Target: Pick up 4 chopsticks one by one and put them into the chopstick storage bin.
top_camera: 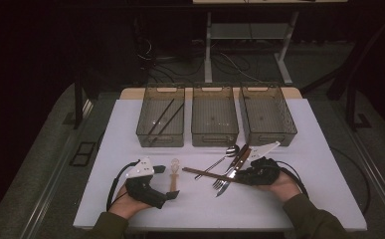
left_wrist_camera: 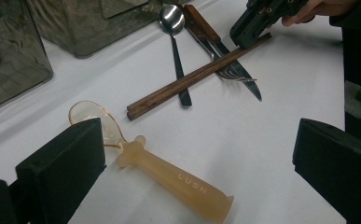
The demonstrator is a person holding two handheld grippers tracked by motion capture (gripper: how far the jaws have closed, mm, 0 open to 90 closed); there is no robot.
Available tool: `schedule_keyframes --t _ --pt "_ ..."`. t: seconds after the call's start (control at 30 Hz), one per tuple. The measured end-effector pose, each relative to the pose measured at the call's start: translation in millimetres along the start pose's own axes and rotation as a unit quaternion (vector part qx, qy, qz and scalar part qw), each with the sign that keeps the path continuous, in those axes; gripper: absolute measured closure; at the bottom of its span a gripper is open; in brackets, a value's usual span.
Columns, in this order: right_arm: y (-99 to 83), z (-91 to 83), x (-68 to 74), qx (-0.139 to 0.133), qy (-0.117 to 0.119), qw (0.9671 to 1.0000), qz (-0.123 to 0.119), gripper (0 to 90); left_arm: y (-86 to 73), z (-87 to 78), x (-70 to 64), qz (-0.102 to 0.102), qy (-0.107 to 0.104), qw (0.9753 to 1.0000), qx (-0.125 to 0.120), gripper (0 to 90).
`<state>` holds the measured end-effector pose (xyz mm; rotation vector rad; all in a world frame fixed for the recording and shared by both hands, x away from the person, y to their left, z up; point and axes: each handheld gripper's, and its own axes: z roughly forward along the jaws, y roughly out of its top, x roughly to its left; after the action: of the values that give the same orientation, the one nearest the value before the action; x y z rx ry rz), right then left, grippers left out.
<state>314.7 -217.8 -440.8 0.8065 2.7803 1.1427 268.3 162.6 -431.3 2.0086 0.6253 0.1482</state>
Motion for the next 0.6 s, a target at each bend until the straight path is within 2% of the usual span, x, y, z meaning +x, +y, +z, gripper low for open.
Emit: schedule_keyframes --t 0.4,0.6 --pt "-1.1 5.7 2.5 0.019 0.0 0.9997 -0.014 79.6 0.2 0.0 -0.2 0.001 -0.002 1.0 0.0 1.1" --pt "-1.8 5.9 4.7 0.017 -0.004 0.9995 -0.025 80.5 0.1 0.4 -0.5 0.001 -0.002 1.0 -0.001 1.1"
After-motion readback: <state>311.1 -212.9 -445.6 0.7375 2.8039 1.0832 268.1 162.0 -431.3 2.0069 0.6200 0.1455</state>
